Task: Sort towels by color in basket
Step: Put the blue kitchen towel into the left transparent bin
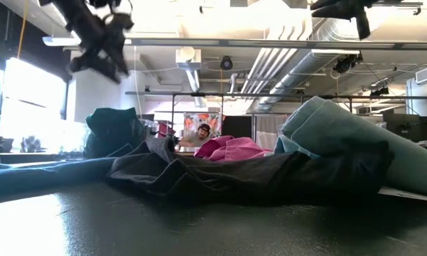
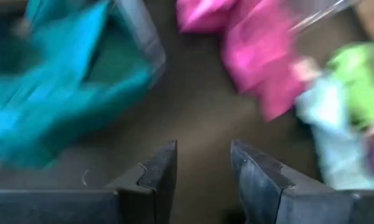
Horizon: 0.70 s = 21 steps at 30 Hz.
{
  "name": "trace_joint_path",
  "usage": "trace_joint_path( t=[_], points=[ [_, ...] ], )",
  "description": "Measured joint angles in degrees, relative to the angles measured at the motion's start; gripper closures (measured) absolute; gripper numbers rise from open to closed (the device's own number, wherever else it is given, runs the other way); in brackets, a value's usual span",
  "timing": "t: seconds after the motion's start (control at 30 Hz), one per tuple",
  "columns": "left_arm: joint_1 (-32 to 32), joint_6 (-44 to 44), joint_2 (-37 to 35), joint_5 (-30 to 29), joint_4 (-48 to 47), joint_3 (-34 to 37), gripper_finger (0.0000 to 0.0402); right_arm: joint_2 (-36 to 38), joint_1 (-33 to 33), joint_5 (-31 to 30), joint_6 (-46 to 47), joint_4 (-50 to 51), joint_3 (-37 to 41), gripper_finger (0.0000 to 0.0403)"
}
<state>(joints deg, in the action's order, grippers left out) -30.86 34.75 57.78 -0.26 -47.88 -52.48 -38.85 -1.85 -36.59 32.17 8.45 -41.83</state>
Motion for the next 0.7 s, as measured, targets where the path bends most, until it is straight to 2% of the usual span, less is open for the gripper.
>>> trace_joint_path(
  t=[0.2,0.33,0.47,0.7],
  points=[
    [-7.9,-9.9,9.5,-1.2,-1.5,0.0,0.0293,-8.0,4.6,-2.4,-2.1,0.0,-7.0,0.0343],
    [-12.3,-14.4,15.5,-5.1,-0.6,0.0,0.0313,-11.7,6.5,-2.3,-4.6,0.0,-10.8,0.0343],
    [-16.1,-18.1,19.5,-9.7,5.0,0.0,0.0329,-13.8,6.8,-2.3,-7.0,0.4,-13.7,0.0343],
    [-20.8,-24.4,27.7,-8.0,11.9,0.0,0.0351,-14.3,6.8,0.2,-6.5,5.6,-15.2,0.0343]
  ],
)
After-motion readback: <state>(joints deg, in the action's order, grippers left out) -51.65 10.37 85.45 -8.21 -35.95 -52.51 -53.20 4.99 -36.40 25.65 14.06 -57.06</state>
